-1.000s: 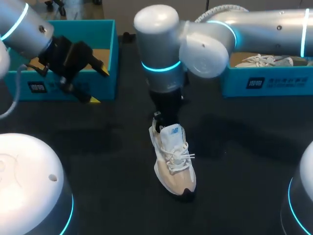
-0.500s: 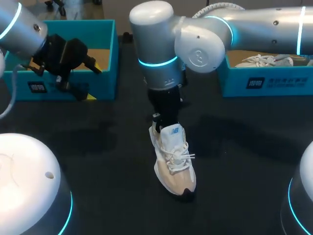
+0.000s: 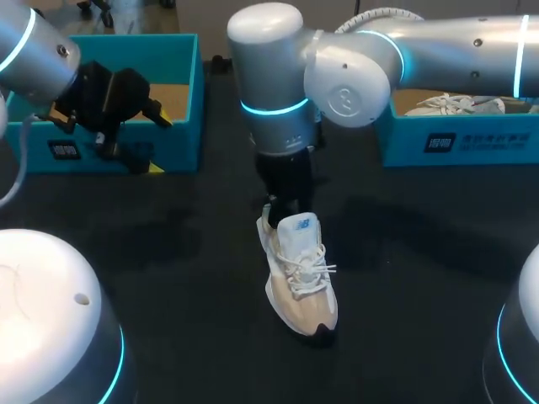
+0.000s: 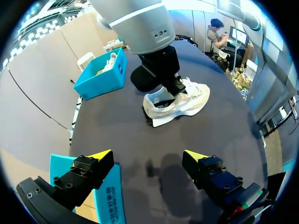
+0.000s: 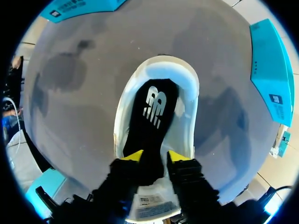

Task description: Take the shoe out of the shoebox, open the shoe tongue, remove and reinsert the insole, then place the shoe into the shoebox

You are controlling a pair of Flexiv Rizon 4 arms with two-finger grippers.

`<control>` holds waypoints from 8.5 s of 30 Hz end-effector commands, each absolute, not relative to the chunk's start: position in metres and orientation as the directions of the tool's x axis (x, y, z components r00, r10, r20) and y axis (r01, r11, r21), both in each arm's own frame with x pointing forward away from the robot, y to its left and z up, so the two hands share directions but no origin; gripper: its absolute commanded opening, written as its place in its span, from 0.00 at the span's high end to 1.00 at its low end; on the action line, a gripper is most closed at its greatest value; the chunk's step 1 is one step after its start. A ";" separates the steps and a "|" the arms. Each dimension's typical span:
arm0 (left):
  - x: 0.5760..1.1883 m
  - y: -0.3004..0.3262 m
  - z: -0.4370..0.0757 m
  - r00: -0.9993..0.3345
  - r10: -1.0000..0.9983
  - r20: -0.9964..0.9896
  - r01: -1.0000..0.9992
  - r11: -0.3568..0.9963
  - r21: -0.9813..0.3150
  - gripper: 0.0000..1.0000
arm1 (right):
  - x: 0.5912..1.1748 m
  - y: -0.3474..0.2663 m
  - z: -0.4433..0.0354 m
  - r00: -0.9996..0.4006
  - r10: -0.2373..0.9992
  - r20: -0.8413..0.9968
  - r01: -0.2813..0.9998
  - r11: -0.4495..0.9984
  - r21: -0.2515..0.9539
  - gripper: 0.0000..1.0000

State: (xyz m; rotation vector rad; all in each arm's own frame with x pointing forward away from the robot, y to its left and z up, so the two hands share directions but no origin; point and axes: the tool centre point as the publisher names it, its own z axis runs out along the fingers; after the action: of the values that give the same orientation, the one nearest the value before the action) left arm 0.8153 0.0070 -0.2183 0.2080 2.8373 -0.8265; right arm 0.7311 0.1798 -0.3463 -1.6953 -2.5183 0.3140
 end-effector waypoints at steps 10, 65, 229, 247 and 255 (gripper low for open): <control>0.815 0.007 -0.218 -0.974 0.084 -0.209 0.183 0.838 -0.515 0.00 | 0.734 0.183 -0.348 -0.386 0.922 -0.030 0.901 0.370 -0.226 0.00; 0.815 0.007 -0.218 -0.974 0.084 -0.209 0.183 0.838 -0.515 0.00 | 0.684 0.183 -0.298 -0.290 0.950 -0.120 0.955 0.279 -0.100 0.69; 0.815 0.007 -0.218 -0.974 0.084 -0.209 0.183 0.838 -0.515 0.00 | 0.807 0.169 -0.285 -0.995 0.044 -0.090 0.059 0.983 -0.175 1.00; 0.815 0.007 -0.218 -0.974 0.084 -0.209 0.183 0.838 -0.515 0.00 | 0.803 0.160 -0.164 -0.977 0.076 -0.198 0.115 0.973 -0.198 1.00; 0.815 0.007 -0.218 -0.974 0.084 -0.209 0.183 0.838 -0.515 0.00 | 0.802 0.163 -0.153 -0.968 0.084 -0.236 0.122 0.981 -0.151 1.00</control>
State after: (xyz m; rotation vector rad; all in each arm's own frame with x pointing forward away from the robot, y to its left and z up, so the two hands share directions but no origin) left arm 0.8152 0.0069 -0.2182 0.2078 2.8364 -0.8284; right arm 0.8060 0.1688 -0.1540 -0.1802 -3.3466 0.2920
